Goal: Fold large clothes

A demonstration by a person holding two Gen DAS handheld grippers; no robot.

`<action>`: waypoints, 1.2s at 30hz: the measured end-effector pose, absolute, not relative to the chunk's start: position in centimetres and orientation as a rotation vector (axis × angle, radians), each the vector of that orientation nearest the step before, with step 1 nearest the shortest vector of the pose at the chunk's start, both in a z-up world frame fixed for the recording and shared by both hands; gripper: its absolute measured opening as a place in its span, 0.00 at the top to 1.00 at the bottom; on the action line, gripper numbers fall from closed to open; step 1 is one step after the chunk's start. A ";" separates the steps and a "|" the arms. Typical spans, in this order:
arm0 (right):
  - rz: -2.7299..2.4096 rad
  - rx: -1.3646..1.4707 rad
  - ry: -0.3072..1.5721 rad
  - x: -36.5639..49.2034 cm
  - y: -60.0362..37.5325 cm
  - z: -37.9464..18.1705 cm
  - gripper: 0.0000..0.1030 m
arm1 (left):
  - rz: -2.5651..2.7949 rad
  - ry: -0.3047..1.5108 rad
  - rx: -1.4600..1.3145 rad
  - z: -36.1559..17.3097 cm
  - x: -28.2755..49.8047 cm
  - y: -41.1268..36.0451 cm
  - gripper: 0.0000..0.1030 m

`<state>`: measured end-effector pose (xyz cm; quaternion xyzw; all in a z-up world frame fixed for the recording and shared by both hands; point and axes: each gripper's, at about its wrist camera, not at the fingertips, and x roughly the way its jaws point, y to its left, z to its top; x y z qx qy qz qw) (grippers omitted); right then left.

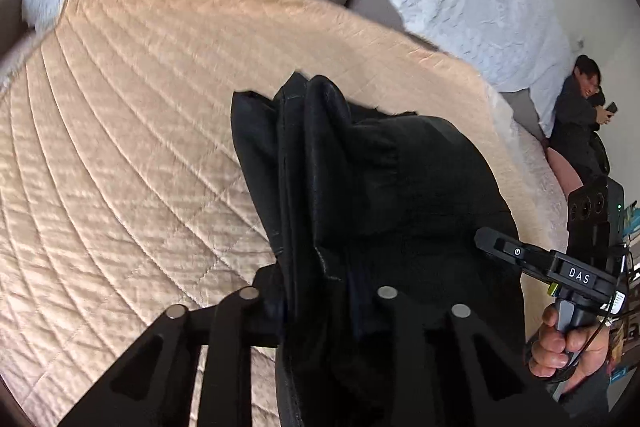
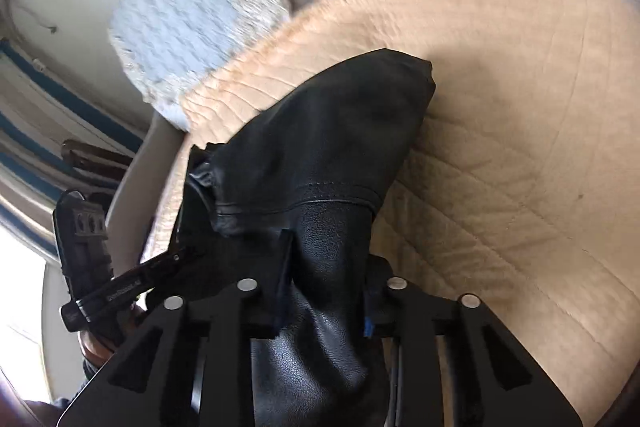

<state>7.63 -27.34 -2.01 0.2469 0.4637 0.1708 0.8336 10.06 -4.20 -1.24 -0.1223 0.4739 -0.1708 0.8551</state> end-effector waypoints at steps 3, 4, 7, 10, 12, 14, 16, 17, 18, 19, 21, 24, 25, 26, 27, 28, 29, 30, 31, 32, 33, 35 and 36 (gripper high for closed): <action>0.365 0.459 0.968 5.9 -26.1 0.0 0.77 | -0.367 0.961 -0.227 0.3 8.3 -4.3 0.82; 0.367 0.453 0.963 5.2 -25.8 0.4 0.77 | -0.371 0.954 -0.226 0.5 7.7 -4.2 0.82; 0.383 0.467 0.943 3.6 -25.1 1.1 0.77 | -0.378 0.938 -0.243 1.0 6.0 -3.2 0.82; 0.401 0.463 0.926 3.0 -23.9 1.8 0.77 | -0.382 0.919 -0.255 1.9 5.0 -2.1 0.83; 0.414 0.454 0.914 3.4 -23.0 2.4 0.77 | -0.382 0.900 -0.251 2.6 4.7 -1.3 0.83; 0.428 0.452 0.903 4.1 -22.3 3.1 0.77 | -0.380 0.887 -0.255 3.4 5.1 -0.5 0.83; 0.441 0.440 0.892 5.3 -21.3 3.6 0.77 | -0.380 0.877 -0.258 4.0 5.7 0.4 0.83; 0.448 0.439 0.887 6.1 -20.8 3.8 0.77 | -0.377 0.870 -0.256 4.3 6.2 0.9 0.83; 0.452 0.438 0.886 6.6 -20.6 3.9 0.77 | -0.374 0.866 -0.254 4.6 6.8 1.5 0.83; 0.456 0.439 0.885 7.7 -20.1 3.9 0.77 | -0.372 0.863 -0.254 4.7 7.5 1.9 0.83; 0.461 0.436 0.888 9.7 -19.4 3.9 0.77 | -0.365 0.855 -0.248 5.0 9.4 2.9 0.83; 0.455 0.405 0.891 13.1 -18.2 4.2 0.77 | -0.353 0.851 -0.245 5.3 12.6 4.2 0.83; 0.457 0.407 0.894 14.5 -18.0 4.2 0.77 | -0.347 0.852 -0.248 5.5 13.8 4.6 0.83; 0.459 0.415 0.897 16.1 -17.8 4.2 0.77 | -0.342 0.852 -0.248 5.6 15.1 5.0 0.83; 0.461 0.417 0.898 17.1 -17.7 4.2 0.77 | -0.336 0.852 -0.243 5.6 16.5 5.5 0.83; 0.463 0.413 0.899 18.6 -17.5 4.2 0.77 | -0.328 0.853 -0.241 5.6 17.8 5.8 0.83; 0.462 0.408 0.902 20.2 -17.3 4.0 0.77 | -0.322 0.850 -0.235 5.7 19.0 6.1 0.83; 0.462 0.411 0.904 21.2 -17.2 3.8 0.77 | -0.317 0.848 -0.226 5.5 20.3 6.3 0.82; 0.464 0.416 0.910 22.7 -17.0 3.3 0.76 | -0.309 0.857 -0.238 5.1 21.6 6.7 0.82; 0.464 0.410 0.921 24.0 -16.8 2.7 0.72 | -0.301 0.875 -0.262 4.5 22.9 7.2 0.82; 0.460 0.399 0.938 25.4 -16.8 1.7 0.69 | -0.297 0.884 -0.268 3.5 24.2 7.6 0.81; 0.387 0.380 0.995 27.6 -17.2 -1.1 0.67 | -0.258 0.923 -0.267 0.6 26.6 8.2 0.77; 0.330 0.367 1.020 28.1 -17.6 -2.2 0.67 | -0.211 0.971 -0.260 -1.4 27.5 8.6 0.77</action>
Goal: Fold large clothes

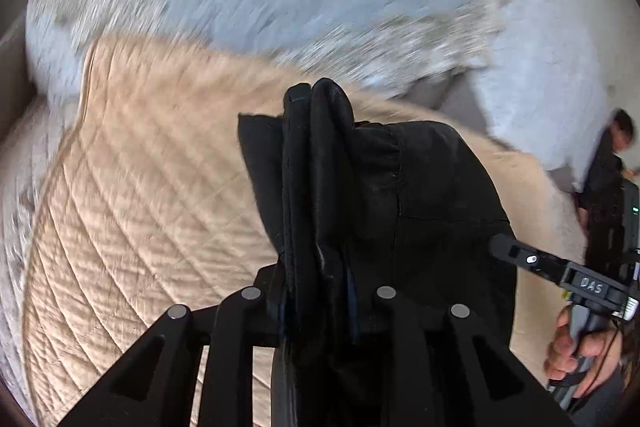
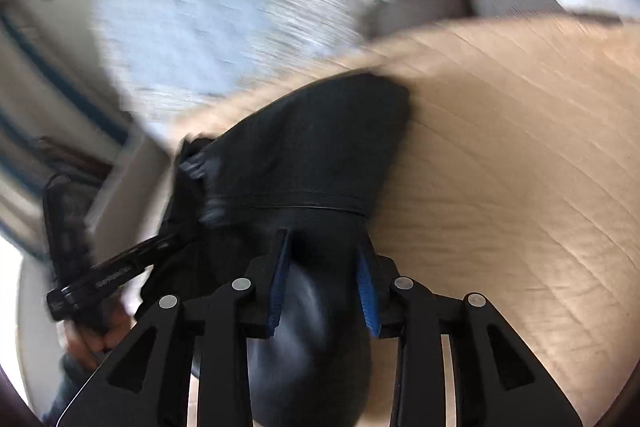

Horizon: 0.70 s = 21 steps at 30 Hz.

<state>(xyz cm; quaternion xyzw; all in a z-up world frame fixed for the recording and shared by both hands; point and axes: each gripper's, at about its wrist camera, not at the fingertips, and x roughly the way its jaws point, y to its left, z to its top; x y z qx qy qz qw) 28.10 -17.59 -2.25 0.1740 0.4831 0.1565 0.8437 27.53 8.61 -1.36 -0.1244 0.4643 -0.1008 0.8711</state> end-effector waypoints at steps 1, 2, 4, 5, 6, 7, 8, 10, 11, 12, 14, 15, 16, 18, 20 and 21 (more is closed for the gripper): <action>0.307 0.370 1.034 28.2 -18.0 -3.0 0.67 | -0.163 1.010 -0.234 -3.0 27.9 8.9 0.72; 0.326 0.388 1.027 28.0 -18.3 -3.0 0.63 | -0.162 1.008 -0.235 -3.8 27.7 9.4 0.71; 0.340 0.357 0.979 26.7 -18.5 -1.8 0.63 | -0.181 0.958 -0.236 -3.4 26.0 10.2 0.71; 0.335 0.321 0.959 26.1 -18.4 -1.3 0.63 | -0.184 0.939 -0.229 -2.8 25.0 10.6 0.71; 0.346 0.300 0.938 25.7 -18.4 -0.7 0.63 | -0.186 0.912 -0.228 -2.0 24.1 10.9 0.72; 0.364 0.298 0.925 25.6 -18.3 -0.3 0.63 | -0.193 0.883 -0.233 -1.1 23.4 11.1 0.72; 0.375 0.293 0.914 25.8 -18.1 0.0 0.63 | -0.204 0.857 -0.237 -0.2 22.9 11.1 0.72; 0.376 0.267 0.897 26.6 -17.5 0.3 0.63 | -0.226 0.811 -0.240 1.6 23.0 10.6 0.72; 0.377 0.255 0.896 27.3 -17.0 0.4 0.63 | -0.237 0.795 -0.228 2.2 23.3 10.0 0.72; 0.376 0.244 0.899 28.3 -16.4 0.4 0.63 | -0.240 0.778 -0.203 2.8 23.9 9.1 0.72; 0.369 0.229 0.918 30.6 -15.5 -0.2 0.63 | -0.222 0.770 -0.147 3.0 26.3 7.7 0.72; 0.365 0.228 0.940 31.7 -15.2 -0.8 0.63 | -0.216 0.790 -0.139 2.6 28.1 7.3 0.72; 0.360 0.221 0.965 32.9 -15.0 -1.7 0.63 | -0.205 0.815 -0.139 1.7 29.6 7.0 0.72; 0.339 0.191 1.010 34.8 -14.6 -3.3 0.63 | -0.129 0.904 -0.132 -0.7 32.7 7.0 0.71; 0.324 0.164 1.036 35.9 -14.3 -4.1 0.63 | -0.120 0.963 -0.160 -2.7 34.3 7.3 0.71; 0.313 0.142 1.033 35.9 -14.2 -3.8 0.63 | -0.118 0.955 -0.153 -2.7 34.2 7.3 0.71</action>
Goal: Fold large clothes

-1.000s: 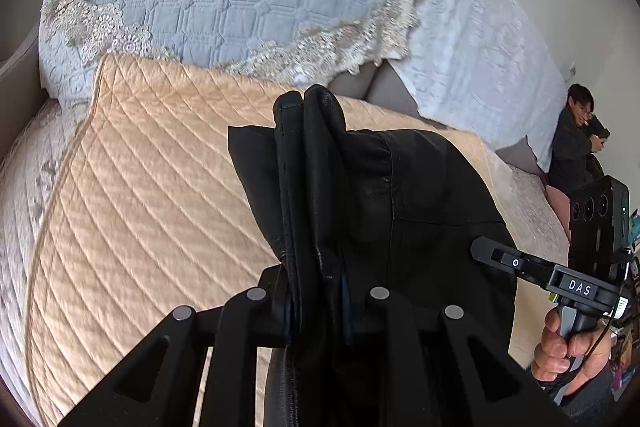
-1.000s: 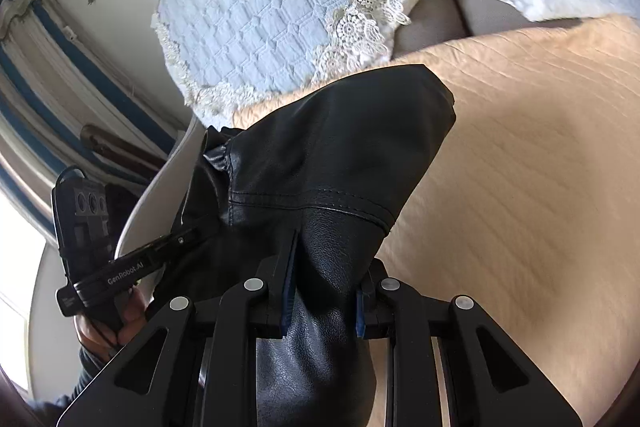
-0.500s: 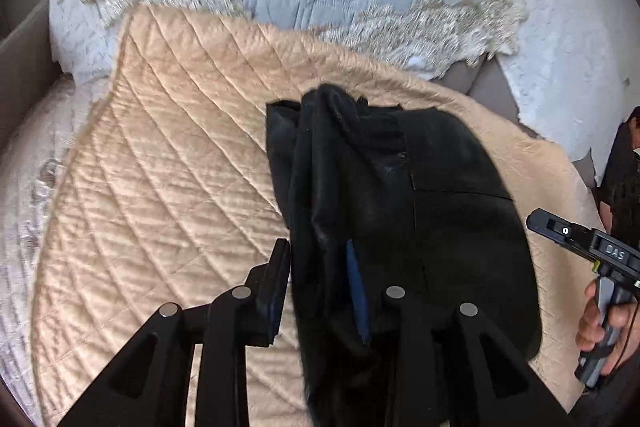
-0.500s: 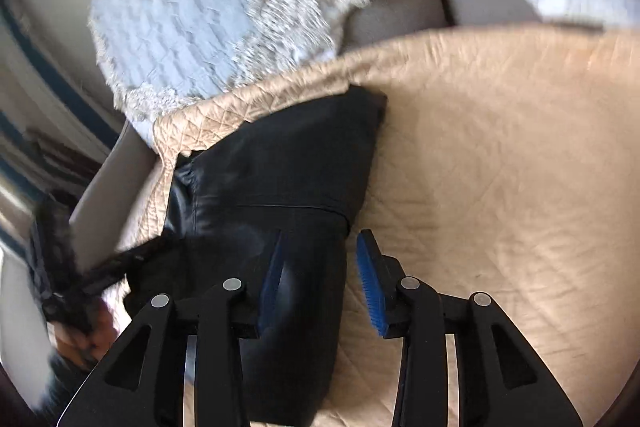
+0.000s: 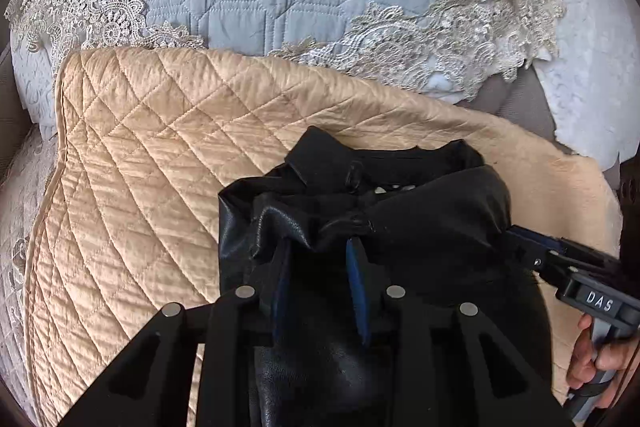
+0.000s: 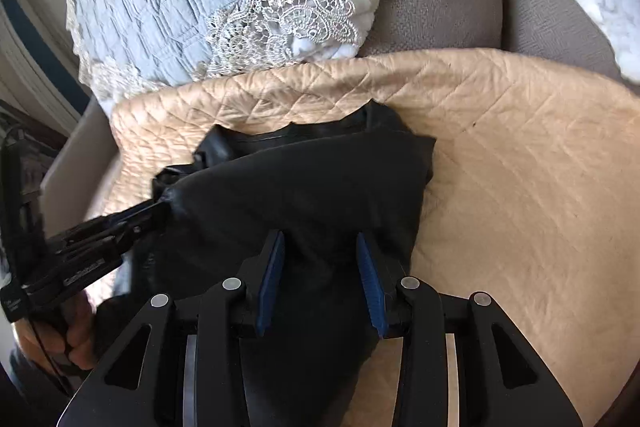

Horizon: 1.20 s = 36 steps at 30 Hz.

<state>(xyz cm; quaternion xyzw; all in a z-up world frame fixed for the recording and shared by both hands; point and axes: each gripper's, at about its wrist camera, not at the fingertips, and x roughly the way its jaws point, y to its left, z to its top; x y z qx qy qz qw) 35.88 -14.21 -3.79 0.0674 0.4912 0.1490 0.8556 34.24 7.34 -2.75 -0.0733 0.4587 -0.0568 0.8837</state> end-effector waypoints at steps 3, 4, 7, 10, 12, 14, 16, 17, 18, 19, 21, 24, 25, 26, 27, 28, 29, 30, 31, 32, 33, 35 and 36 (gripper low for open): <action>0.319 0.119 0.991 33.4 -14.3 -1.5 0.63 | -0.117 0.895 -0.103 -1.0 31.5 7.6 0.71; 0.327 0.108 0.959 31.6 -14.5 -0.6 0.63 | -0.114 0.869 -0.089 -0.3 30.0 7.8 0.71; 0.357 0.084 0.914 25.7 -14.6 0.7 0.63 | -0.133 0.830 -0.107 0.8 24.5 8.5 0.71; 0.383 0.095 0.937 21.0 -14.3 -0.7 0.63 | -0.138 0.895 -0.126 -0.4 20.5 8.3 0.71; 0.367 0.086 0.964 19.8 -13.8 -2.5 0.63 | -0.110 0.893 -0.110 -1.3 19.2 7.7 0.71; 0.355 0.100 0.952 19.6 -13.9 -3.1 0.63 | -0.081 0.892 -0.142 -1.8 18.8 7.7 0.71; 0.329 0.135 0.976 19.3 -14.3 -2.1 0.63 | -0.056 0.892 -0.140 -1.6 18.8 7.4 0.71; 0.326 0.144 0.970 18.7 -14.3 -1.4 0.63 | -0.044 0.896 -0.151 -1.1 18.3 7.5 0.71; 0.333 0.140 0.949 17.8 -14.4 -0.4 0.63 | -0.047 0.885 -0.161 -0.3 17.3 7.5 0.71; 0.339 0.124 0.928 16.6 -14.3 0.4 0.62 | -0.047 0.868 -0.158 0.4 16.3 7.4 0.72; 0.328 0.097 0.905 14.4 -14.1 1.4 0.61 | -0.039 0.846 -0.138 1.7 14.1 7.0 0.71; 0.332 0.098 0.891 11.1 -13.9 2.2 0.53 | -0.038 0.824 -0.105 3.3 11.0 6.4 0.67; 0.330 0.093 0.884 10.0 -13.8 2.5 0.52 | -0.036 0.818 -0.099 3.7 10.2 6.1 0.60; 0.329 0.091 0.880 9.1 -13.7 2.6 0.50 | -0.031 0.810 -0.097 4.0 9.3 6.0 0.55; 0.331 0.090 0.877 8.2 -13.6 2.8 0.50 | -0.029 0.799 -0.096 4.3 8.3 5.8 0.53; 0.336 0.094 0.879 7.4 -13.4 2.9 0.49 | -0.028 0.789 -0.094 4.5 7.4 5.6 0.49; 0.341 0.092 0.880 6.7 -13.3 3.0 0.48 | -0.025 0.785 -0.093 4.6 6.9 5.6 0.46; 0.343 0.081 0.877 6.1 -13.2 3.0 0.48 | -0.020 0.784 -0.095 4.7 6.2 5.5 0.45; 0.335 0.067 0.871 5.4 -13.0 3.1 0.47 | -0.015 0.784 -0.095 4.7 5.7 5.4 0.44; 0.327 0.051 0.862 4.9 -12.9 3.2 0.46 | -0.017 0.781 -0.090 4.6 5.1 5.4 0.43; 0.323 0.043 0.859 4.6 -12.9 3.2 0.45 | -0.019 0.780 -0.084 4.6 4.6 5.2 0.42; 0.320 0.033 0.856 4.2 -12.8 3.1 0.44 | -0.022 0.780 -0.072 4.5 4.0 5.0 0.37; 0.322 0.032 0.857 4.1 -12.8 2.9 0.44 | -0.019 0.776 -0.063 4.3 3.8 4.9 0.35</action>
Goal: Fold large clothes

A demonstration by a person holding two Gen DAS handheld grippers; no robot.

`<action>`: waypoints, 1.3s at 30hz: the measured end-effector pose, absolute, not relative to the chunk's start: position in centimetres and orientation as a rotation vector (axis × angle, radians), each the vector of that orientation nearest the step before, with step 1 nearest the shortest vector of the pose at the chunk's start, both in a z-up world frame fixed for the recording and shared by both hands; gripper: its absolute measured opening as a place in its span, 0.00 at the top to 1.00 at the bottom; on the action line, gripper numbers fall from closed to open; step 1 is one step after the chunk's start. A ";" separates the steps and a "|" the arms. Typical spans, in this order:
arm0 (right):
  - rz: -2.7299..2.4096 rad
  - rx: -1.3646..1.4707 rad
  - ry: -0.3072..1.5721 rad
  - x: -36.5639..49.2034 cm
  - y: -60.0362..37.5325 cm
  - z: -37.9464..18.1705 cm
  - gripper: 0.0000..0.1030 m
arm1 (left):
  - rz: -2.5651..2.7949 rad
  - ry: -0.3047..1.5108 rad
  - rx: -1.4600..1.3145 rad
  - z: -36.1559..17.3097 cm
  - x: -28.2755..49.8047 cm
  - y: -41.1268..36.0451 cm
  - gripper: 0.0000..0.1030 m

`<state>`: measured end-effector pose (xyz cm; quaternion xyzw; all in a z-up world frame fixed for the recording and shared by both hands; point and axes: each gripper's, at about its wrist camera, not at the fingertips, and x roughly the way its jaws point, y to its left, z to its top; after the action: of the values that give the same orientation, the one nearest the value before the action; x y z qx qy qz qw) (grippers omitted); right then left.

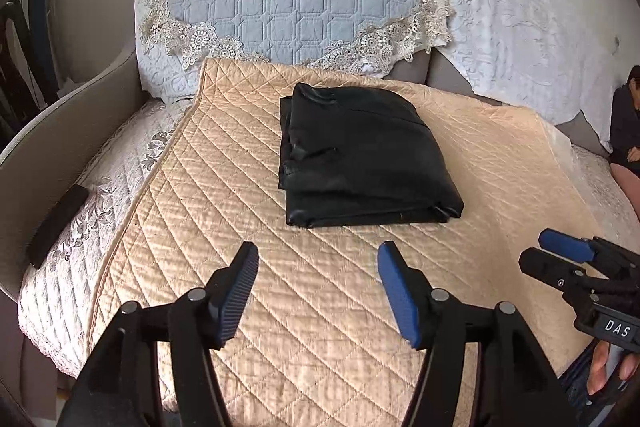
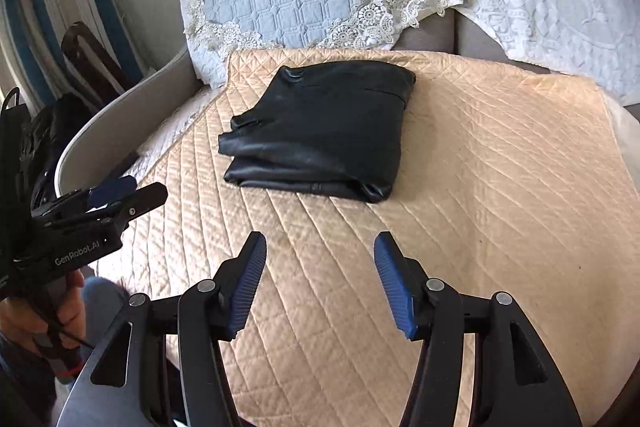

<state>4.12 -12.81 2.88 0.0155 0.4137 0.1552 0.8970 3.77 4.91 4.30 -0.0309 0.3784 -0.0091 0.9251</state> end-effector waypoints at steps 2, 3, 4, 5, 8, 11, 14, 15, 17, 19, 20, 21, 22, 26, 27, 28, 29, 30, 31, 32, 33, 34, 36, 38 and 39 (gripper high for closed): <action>0.313 0.032 0.870 4.2 -12.9 2.3 0.44 | 0.009 0.769 -0.041 3.8 3.5 4.7 0.33; 0.303 0.025 0.876 4.4 -13.0 1.8 0.44 | 0.019 0.773 -0.034 3.5 3.6 4.6 0.33; 0.297 0.018 0.878 4.4 -13.0 1.6 0.44 | 0.020 0.780 -0.031 3.1 3.8 4.6 0.33; 0.289 0.007 0.884 4.6 -13.0 1.3 0.44 | 0.020 0.787 -0.030 2.8 4.0 4.5 0.33; 0.279 -0.002 0.893 4.7 -13.0 0.9 0.44 | 0.035 0.805 -0.030 2.0 4.6 4.4 0.33; 0.283 -0.001 0.893 4.7 -13.0 1.0 0.44 | 0.031 0.811 -0.050 1.9 4.8 4.4 0.33; 0.284 -0.004 0.888 4.8 -12.9 1.0 0.44 | 0.032 0.813 -0.038 1.7 4.9 4.2 0.33; 0.283 -0.001 0.888 4.8 -13.0 1.0 0.44 | 0.035 0.812 -0.028 1.7 5.0 4.0 0.33; 0.282 0.002 0.889 4.9 -13.0 1.0 0.44 | 0.034 0.811 -0.015 1.6 5.0 3.8 0.33; 0.282 0.000 0.893 5.0 -13.0 0.8 0.44 | 0.028 0.817 -0.020 1.5 5.0 3.8 0.33; 0.283 -0.003 0.895 5.0 -12.9 0.8 0.44 | 0.028 0.818 -0.021 1.5 5.0 3.8 0.33; 0.283 -0.005 0.896 5.0 -12.9 0.7 0.44 | 0.029 0.819 -0.021 1.4 5.0 3.8 0.33; 0.284 -0.007 0.896 5.0 -12.8 0.7 0.44 | 0.030 0.819 -0.020 1.4 5.0 3.8 0.33; 0.289 0.001 0.905 5.0 -12.8 0.5 0.44 | 0.038 0.828 -0.028 1.2 5.1 4.0 0.33; 0.290 0.004 0.909 5.1 -12.8 0.4 0.44 | 0.042 0.830 -0.028 1.2 5.1 4.0 0.33; 0.291 0.004 0.911 5.0 -12.8 0.4 0.44 | 0.044 0.834 -0.029 1.1 5.1 4.1 0.33; 0.291 0.002 0.912 5.0 -12.8 0.3 0.44 | 0.042 0.837 -0.032 1.0 5.1 4.1 0.33; 0.289 -0.001 0.913 5.0 -12.7 0.3 0.44 | 0.041 0.839 -0.038 1.0 5.1 4.2 0.33; 0.290 -0.002 0.913 5.0 -12.6 0.3 0.44 | 0.041 0.839 -0.040 0.9 5.0 4.2 0.33; 0.292 -0.004 0.913 4.9 -12.6 0.3 0.44 | 0.041 0.838 -0.038 0.9 5.0 4.2 0.33; 0.291 -0.005 0.914 4.9 -12.6 0.3 0.44 | 0.042 0.838 -0.034 0.8 4.9 4.2 0.33; 0.292 -0.006 0.914 4.9 -12.5 0.3 0.44 | 0.042 0.840 -0.034 0.8 4.9 4.2 0.33; 0.295 -0.006 0.911 4.9 -12.3 0.3 0.44 | 0.036 0.842 -0.038 0.8 4.8 4.2 0.33; 0.297 -0.008 0.912 4.9 -12.2 0.3 0.44 | 0.037 0.840 -0.039 0.9 4.7 4.2 0.33; 0.298 -0.008 0.914 4.9 -12.2 0.2 0.44 | 0.038 0.839 -0.038 0.9 4.6 4.1 0.33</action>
<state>4.88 -12.16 0.20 -0.0038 0.4397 0.1433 0.8866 4.61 4.15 0.89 -0.0187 0.4073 0.0186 0.9129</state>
